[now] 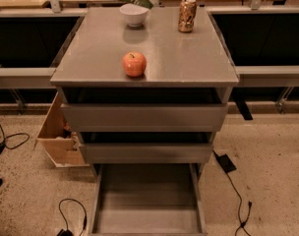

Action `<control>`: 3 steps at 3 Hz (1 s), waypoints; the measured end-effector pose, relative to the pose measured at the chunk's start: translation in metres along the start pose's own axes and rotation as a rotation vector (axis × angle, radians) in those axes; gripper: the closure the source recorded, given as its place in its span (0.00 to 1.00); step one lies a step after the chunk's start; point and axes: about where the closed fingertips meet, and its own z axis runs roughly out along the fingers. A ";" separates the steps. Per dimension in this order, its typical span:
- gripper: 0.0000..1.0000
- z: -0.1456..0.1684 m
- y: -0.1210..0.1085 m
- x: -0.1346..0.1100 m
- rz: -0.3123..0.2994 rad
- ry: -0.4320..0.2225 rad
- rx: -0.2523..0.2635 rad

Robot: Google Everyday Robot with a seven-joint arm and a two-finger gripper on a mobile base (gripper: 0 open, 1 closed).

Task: Place green jalapeno chip bag into bottom drawer

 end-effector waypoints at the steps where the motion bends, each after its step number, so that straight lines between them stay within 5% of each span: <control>1: 1.00 0.006 0.052 0.036 0.076 -0.040 -0.073; 2: 1.00 0.007 0.085 0.116 0.253 -0.033 -0.143; 3: 1.00 -0.020 0.084 0.241 0.471 0.027 -0.102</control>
Offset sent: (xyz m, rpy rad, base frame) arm -0.1011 -0.1622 -0.4448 0.2044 0.8000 -0.2083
